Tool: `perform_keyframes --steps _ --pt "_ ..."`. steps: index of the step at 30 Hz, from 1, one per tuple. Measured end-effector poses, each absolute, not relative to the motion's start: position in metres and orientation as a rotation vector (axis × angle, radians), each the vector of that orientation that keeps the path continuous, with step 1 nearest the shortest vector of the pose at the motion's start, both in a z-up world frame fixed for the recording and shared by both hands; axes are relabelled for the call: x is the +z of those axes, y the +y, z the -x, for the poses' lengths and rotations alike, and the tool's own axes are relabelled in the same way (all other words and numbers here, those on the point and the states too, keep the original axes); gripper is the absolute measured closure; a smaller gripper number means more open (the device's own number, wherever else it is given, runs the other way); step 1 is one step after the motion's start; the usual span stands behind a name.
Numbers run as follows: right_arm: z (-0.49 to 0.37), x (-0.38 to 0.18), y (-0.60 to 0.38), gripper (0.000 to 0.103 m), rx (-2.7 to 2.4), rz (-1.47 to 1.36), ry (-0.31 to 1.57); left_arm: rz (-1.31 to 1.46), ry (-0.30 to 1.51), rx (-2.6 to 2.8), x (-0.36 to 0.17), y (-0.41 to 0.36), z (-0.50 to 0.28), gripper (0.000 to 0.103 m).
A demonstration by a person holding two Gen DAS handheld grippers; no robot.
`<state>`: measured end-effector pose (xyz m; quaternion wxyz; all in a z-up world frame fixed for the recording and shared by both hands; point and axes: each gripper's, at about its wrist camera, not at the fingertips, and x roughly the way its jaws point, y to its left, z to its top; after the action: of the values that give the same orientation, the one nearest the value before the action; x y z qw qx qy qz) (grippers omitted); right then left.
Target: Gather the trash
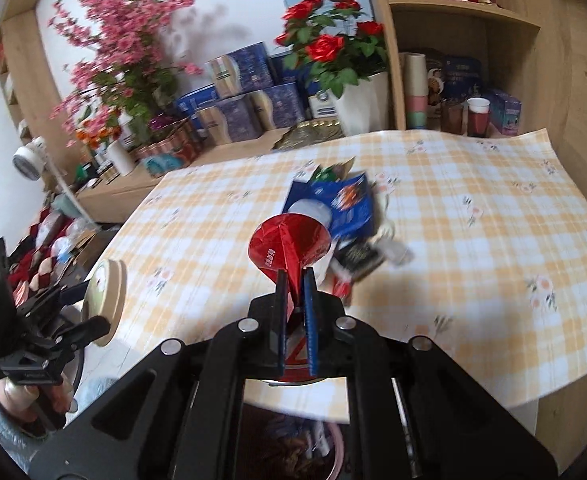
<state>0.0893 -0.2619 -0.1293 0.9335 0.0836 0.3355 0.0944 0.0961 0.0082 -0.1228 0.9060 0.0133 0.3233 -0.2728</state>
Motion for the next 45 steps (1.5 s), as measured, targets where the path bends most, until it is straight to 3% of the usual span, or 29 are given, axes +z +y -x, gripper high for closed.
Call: perform_keyframes --steps 6,13,22,31,32,33,34,37,45 --pt "-0.044 -0.154 -0.240 0.092 0.264 -0.159 0.717 -0.022 0.694 -0.556 -0.136 0.020 -0.056 0.021" --pt "-0.014 -0.227 -0.211 0.092 0.317 -0.106 0.903 -0.028 0.721 -0.550 -0.152 0.025 -0.033 0.021" --pt "-0.032 -0.313 -0.198 0.092 0.272 -0.170 1.138 -0.038 0.732 -0.534 -0.162 0.024 -0.031 0.021" --pt "-0.046 -0.340 -0.208 0.088 0.201 -0.235 1.211 -0.059 0.750 -0.523 -0.177 0.025 -0.029 0.021" --pt "-0.048 -0.339 -0.209 0.080 0.199 -0.239 1.203 -0.061 0.754 -0.524 -0.179 0.025 -0.029 0.021" --pt "-0.048 -0.337 -0.211 0.060 0.201 -0.242 1.196 -0.063 0.756 -0.525 -0.180 0.024 -0.029 0.021" --pt "-0.048 -0.333 -0.213 0.054 0.204 -0.244 1.179 -0.064 0.759 -0.526 -0.181 0.024 -0.030 0.021" --pt "-0.048 -0.324 -0.218 0.051 0.208 -0.218 1.142 -0.068 0.763 -0.530 -0.186 0.021 -0.029 0.021" --pt "-0.037 -0.285 -0.245 0.018 0.189 -0.218 0.943 -0.140 0.788 -0.578 -0.208 -0.003 -0.021 0.021"
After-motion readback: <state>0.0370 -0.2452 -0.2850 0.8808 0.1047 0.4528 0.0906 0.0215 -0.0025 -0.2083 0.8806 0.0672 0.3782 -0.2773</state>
